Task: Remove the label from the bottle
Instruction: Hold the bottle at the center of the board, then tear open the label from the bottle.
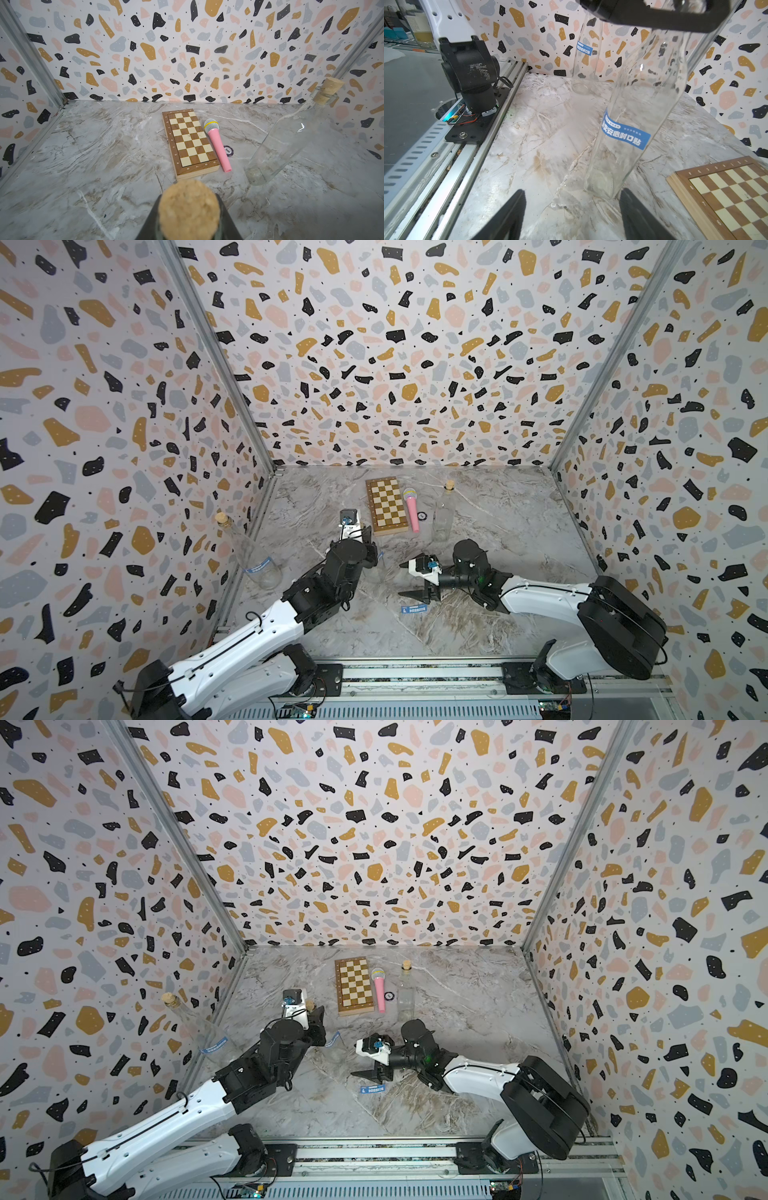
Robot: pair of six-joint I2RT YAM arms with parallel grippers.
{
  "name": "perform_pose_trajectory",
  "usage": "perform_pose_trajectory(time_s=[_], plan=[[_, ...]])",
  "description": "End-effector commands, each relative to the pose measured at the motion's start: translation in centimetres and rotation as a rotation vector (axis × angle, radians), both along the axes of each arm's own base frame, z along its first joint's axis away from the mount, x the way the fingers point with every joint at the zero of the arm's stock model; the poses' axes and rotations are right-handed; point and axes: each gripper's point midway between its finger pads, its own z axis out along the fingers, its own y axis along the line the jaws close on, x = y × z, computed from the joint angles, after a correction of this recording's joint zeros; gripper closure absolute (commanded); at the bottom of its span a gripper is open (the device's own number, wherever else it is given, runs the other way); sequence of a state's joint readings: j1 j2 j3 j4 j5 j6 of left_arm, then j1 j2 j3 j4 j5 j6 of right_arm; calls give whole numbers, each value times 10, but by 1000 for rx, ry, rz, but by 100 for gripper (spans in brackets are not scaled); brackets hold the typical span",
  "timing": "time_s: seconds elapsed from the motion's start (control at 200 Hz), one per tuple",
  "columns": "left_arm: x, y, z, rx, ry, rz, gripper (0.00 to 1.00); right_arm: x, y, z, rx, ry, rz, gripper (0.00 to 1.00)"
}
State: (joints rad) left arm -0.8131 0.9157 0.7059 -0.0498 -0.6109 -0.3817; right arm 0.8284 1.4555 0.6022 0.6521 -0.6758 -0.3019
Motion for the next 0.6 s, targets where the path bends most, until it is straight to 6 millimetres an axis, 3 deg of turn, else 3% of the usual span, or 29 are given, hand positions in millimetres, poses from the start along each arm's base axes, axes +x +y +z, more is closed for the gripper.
perform_pose_trajectory(time_s=[0.0,0.596], plan=[[2,-7,28,-72,-74,-3,100,4,2,10,41,27,14,28],[-8,-21,2,-5,-61,-65,100,19,15,9,61,-30,28,30]])
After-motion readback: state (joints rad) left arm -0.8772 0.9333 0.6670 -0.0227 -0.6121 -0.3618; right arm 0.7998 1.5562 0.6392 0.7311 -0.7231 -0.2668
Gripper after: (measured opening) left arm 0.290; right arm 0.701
